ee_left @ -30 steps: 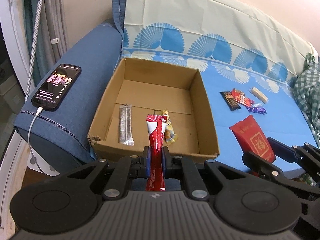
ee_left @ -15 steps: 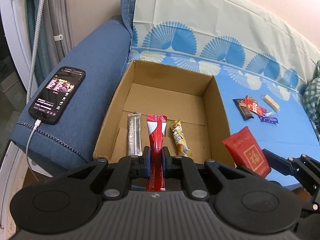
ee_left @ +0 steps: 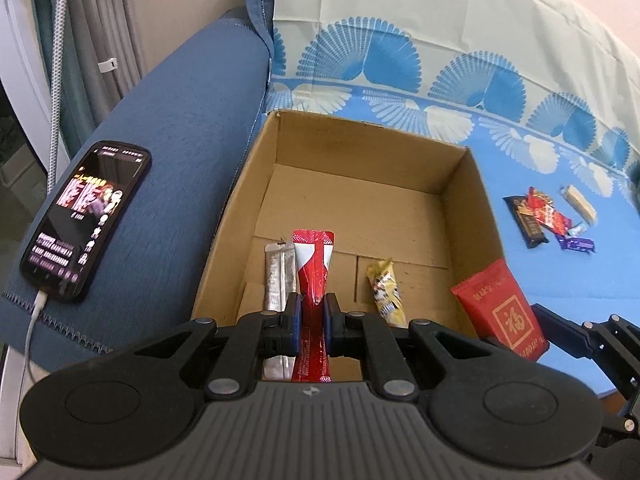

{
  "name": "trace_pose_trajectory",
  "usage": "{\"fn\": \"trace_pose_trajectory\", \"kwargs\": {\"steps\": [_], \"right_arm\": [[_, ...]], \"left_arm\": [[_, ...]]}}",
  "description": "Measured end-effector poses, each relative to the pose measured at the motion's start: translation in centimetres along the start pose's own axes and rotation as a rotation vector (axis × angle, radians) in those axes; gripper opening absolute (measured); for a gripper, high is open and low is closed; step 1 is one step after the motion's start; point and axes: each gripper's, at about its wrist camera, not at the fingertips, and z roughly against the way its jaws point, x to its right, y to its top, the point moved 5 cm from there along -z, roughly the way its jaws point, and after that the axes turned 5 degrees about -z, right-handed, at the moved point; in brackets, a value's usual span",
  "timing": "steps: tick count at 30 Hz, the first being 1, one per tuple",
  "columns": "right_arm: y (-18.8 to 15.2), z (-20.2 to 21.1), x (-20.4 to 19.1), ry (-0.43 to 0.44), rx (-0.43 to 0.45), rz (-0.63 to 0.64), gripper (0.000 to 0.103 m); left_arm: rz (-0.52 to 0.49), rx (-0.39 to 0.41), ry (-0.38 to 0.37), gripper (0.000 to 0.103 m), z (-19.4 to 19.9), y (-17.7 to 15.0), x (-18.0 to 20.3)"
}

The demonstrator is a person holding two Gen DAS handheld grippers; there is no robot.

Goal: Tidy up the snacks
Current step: 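Carry the red stick and red packet over the box and release both inside, then lift both open tools away from the box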

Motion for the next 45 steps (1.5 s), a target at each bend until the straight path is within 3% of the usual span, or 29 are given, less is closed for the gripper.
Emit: {"fn": "trace_pose_trajectory", "kwargs": {"steps": [22, 23, 24, 25, 26, 27, 28, 38, 45], "right_arm": [[-0.4, -8.4, 1.8, -0.005, -0.091, -0.013, 0.049], [-0.4, -8.6, 1.8, -0.001, -0.093, -0.013, 0.05], [-0.3, -8.7, 1.8, 0.003, -0.095, -0.013, 0.058], [-0.1, -8.8, 1.8, 0.001, -0.093, -0.017, 0.065], [0.0, -8.8, 1.8, -0.005, -0.092, -0.022, 0.08], [0.1, -8.7, 1.8, -0.01, -0.088, -0.025, 0.088], [0.2, -8.6, 1.8, -0.012, -0.083, -0.023, 0.089], [-1.5, -4.8, 1.4, -0.037, -0.117, -0.041, 0.094], [-1.8, 0.0, 1.1, -0.076, -0.068, -0.124, 0.099]], "left_arm": [[-0.041, -0.115, 0.058, 0.014, -9.3, 2.0, -0.3], [-0.043, -0.119, 0.064, 0.022, -9.5, 2.0, -0.4], [-0.047, -0.123, 0.063, 0.032, -9.7, 2.0, -0.4], [-0.052, -0.128, 0.059, 0.068, -9.8, 1.9, -0.4], [-0.052, -0.128, 0.064, 0.103, -9.9, 1.9, -0.5], [-0.049, -0.116, 0.076, 0.101, -9.7, 1.8, -0.6], [-0.048, -0.102, 0.093, 0.103, -9.5, 1.5, -0.6], [-0.091, -0.134, 0.113, 0.103, -5.9, -1.9, -0.3], [-0.101, -0.096, 0.123, 0.103, -0.7, -4.7, 0.2]]}}
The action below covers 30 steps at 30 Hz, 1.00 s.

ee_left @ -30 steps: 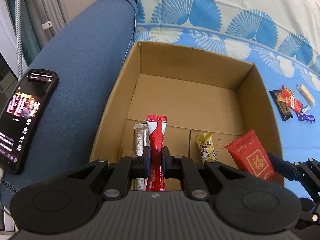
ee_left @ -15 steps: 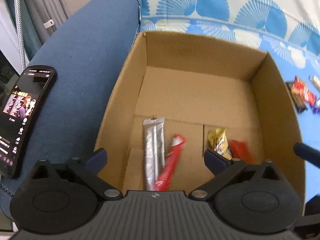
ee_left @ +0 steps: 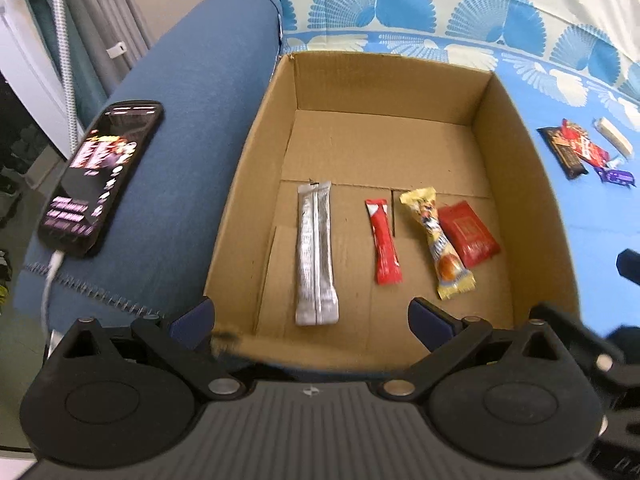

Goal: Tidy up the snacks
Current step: 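Lift both open tools away from the box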

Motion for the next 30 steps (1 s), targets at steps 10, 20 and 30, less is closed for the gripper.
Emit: {"fn": "trace_pose_trajectory", "kwargs": {"steps": [10, 20, 30], "right_arm": [[-2.1, 6.0, -1.7, 0.02, 0.074, 0.018, 0.102], [-3.7, 10.8, -2.2, 0.021, 0.157, 0.042, 0.102], [-4.7, 14.4, -2.2, 0.021, 0.236, 0.048, 0.102]], "left_arm": [[0.025, 0.055, 0.019, 0.103, 5.5, -4.1, 0.2], [0.023, 0.126, 0.037, 0.103, 9.7, -6.9, 0.8], [0.004, 0.182, 0.058, 0.103, 12.7, -8.6, 2.0]]}}
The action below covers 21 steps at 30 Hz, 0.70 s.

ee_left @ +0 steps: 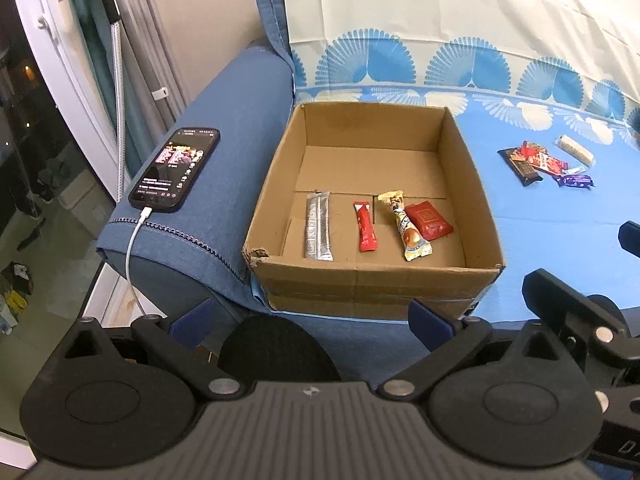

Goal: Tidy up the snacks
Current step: 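Lift both open tools away from the box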

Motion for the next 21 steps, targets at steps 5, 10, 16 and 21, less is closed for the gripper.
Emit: {"fn": "trace_pose_trajectory", "kwargs": {"steps": [5, 10, 16, 21], "right_arm": [[-0.1, 1.1, 0.0, 0.001, 0.022, 0.002, 0.102], [0.0, 1.4, -0.3, 0.002, 0.032, 0.01, 0.102], [-0.1, 1.5, -0.5, 0.004, 0.032, 0.017, 0.102], [-0.2, 1.3, -0.4, 0.006, 0.024, 0.012, 0.102]], "left_arm": [[-0.006, 0.019, 0.006, 0.103, 0.9, -0.1, 0.1], [0.003, 0.021, 0.006, 0.103, 1.1, -0.1, -0.2], [0.007, 0.015, 0.005, 0.103, 1.0, -0.2, -0.2], [0.002, 0.007, 0.005, 0.103, 0.6, -0.1, -0.2]]}}
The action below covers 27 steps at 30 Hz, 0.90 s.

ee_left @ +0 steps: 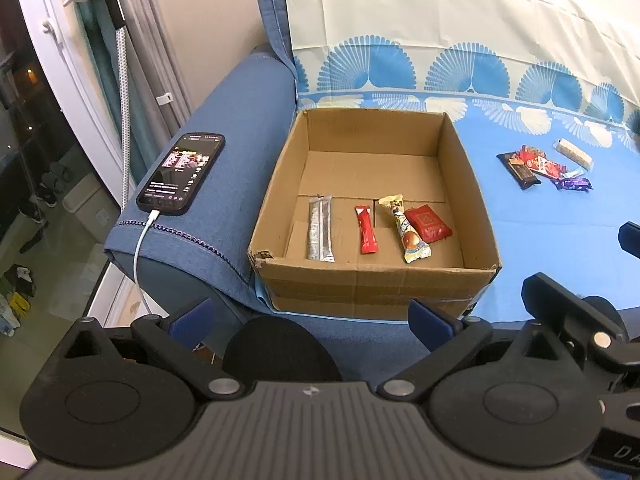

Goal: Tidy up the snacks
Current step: 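Lift both open tools away from the box, then grasp the black cracker pack with the left tool while the right tool grasps the purple bar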

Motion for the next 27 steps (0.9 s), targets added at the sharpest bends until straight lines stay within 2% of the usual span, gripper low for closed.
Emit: {"fn": "trace_pose_trajectory", "kwargs": {"steps": [11, 18, 22, 27], "right_arm": [[-0.3, -1.2, 0.7, 0.005, -0.023, -0.021, 0.102], [-0.3, -2.2, 2.6, -0.01, -0.033, -0.069, 0.102], [0.0, -2.4, 5.3, -0.048, -0.019, -0.124, 0.102], [-0.2, -2.5, 10.7, -0.137, -0.013, -0.212, 0.102]], "left_arm": [[-0.024, -0.038, -0.001, 0.103, -1.5, 0.2, 0.9], [-0.054, -0.062, -0.02, 0.103, -2.9, 1.7, 2.7], [-0.084, -0.059, -0.027, 0.103, -3.6, 3.4, 4.6], [-0.117, -0.068, -0.052, 0.103, -5.2, 6.1, 8.1]]}}
